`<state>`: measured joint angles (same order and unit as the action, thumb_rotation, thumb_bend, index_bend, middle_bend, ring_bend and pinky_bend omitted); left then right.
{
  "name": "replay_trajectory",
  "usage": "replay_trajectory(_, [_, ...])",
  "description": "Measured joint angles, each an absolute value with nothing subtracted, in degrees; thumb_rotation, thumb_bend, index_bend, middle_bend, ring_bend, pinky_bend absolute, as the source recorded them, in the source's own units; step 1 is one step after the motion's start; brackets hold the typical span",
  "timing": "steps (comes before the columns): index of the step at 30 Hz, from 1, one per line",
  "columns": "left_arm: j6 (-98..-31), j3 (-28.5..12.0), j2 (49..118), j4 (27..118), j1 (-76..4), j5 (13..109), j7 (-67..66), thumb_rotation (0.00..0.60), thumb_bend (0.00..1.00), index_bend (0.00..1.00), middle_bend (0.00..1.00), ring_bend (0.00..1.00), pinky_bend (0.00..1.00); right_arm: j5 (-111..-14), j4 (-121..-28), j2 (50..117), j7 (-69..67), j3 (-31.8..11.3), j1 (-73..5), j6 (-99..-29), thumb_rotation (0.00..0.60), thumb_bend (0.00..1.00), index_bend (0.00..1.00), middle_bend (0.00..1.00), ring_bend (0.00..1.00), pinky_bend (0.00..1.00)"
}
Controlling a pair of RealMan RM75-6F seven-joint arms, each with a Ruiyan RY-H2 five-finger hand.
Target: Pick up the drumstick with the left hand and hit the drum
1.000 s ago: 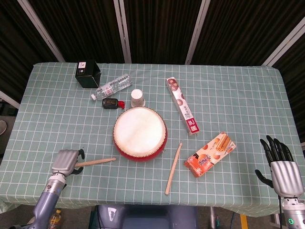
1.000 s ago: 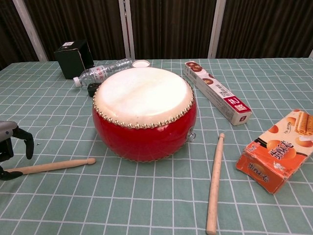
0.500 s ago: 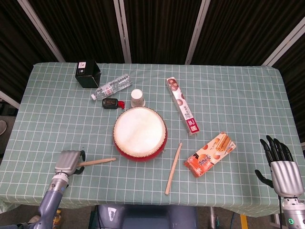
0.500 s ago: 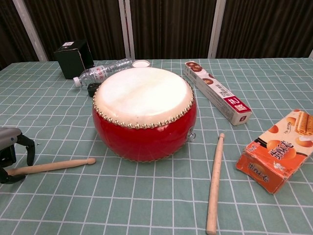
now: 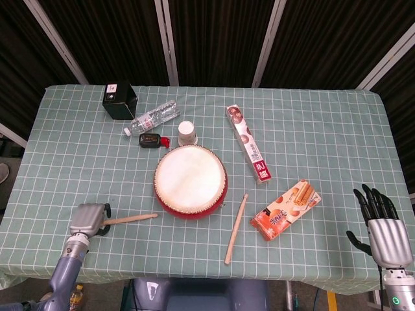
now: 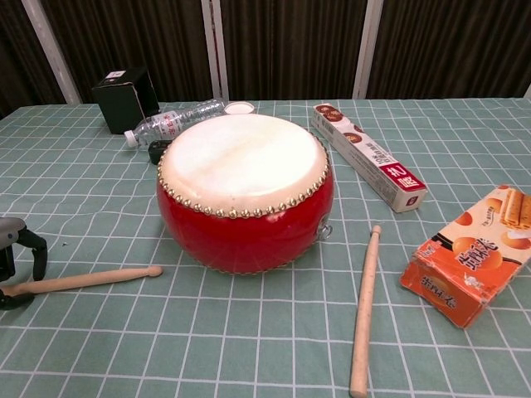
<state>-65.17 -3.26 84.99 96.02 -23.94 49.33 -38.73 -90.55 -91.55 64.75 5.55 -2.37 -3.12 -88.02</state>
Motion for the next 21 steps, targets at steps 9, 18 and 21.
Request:
replay_trajectory(9, [-64.96,-2.28,85.3,95.95,-24.55,48.41,-38.87,0.6,0.3,0.54,1.0,1.0,0.98,-90.43,-91.78,64.64,5.37,-2.36,-3.1,-87.94,0.6,0.25,0.0,0.0,0.0,0.12])
replay_trajectory(18, [-65.06,-1.53,85.39,95.91,-24.98,47.8,-39.09,0.6,0.44,0.7,1.0,1.0,0.98,-90.42,-91.83,64.57,5.19,-2.37,-3.11,-87.92,0.6,0.25,0.0,0.0,0.0,0.12])
replay_trajectory(21, [-65.47,-1.48,85.24,96.14,-25.01,48.82,-38.73,0.6,0.46,0.72,1.0,1.0,0.98,-90.42,-91.84,64.56,5.14,-2.38,-3.11,-87.94,0.6,0.25,0.0,0.0,0.0,0.12])
